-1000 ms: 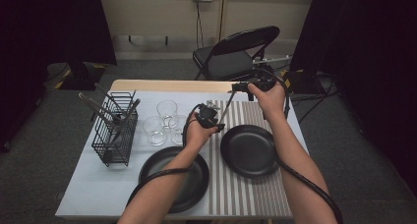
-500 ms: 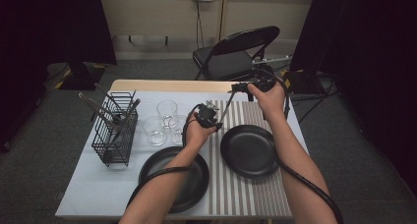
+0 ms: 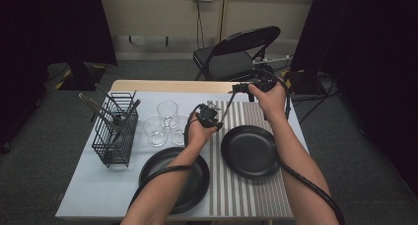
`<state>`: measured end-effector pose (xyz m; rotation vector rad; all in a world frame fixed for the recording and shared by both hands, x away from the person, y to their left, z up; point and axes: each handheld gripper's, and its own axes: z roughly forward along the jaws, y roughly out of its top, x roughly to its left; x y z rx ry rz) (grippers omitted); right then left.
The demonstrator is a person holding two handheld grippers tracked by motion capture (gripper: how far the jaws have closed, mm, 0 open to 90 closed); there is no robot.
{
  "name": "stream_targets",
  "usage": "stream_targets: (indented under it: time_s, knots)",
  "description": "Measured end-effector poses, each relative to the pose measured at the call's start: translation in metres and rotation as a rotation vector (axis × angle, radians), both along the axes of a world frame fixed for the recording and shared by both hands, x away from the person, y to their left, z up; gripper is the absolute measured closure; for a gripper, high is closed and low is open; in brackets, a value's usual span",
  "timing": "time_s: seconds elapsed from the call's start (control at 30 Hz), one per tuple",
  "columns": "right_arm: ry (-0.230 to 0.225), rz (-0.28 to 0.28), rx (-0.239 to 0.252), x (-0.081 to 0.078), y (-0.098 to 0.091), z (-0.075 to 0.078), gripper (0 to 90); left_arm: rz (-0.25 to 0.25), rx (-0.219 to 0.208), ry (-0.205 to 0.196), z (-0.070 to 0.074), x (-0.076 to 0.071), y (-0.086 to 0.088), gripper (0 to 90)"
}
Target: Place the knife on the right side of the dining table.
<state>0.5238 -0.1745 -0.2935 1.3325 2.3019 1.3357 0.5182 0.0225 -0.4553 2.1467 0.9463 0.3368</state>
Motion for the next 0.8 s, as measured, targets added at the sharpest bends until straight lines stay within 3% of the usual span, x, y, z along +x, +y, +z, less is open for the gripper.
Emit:
stream_targets:
  time_s: [0.8]
  knots:
    - [0.008, -0.008, 0.016, -0.001, -0.006, -0.002, 73.3, -0.025, 0.001, 0.006, -0.012, 0.009, -0.009, 73.9]
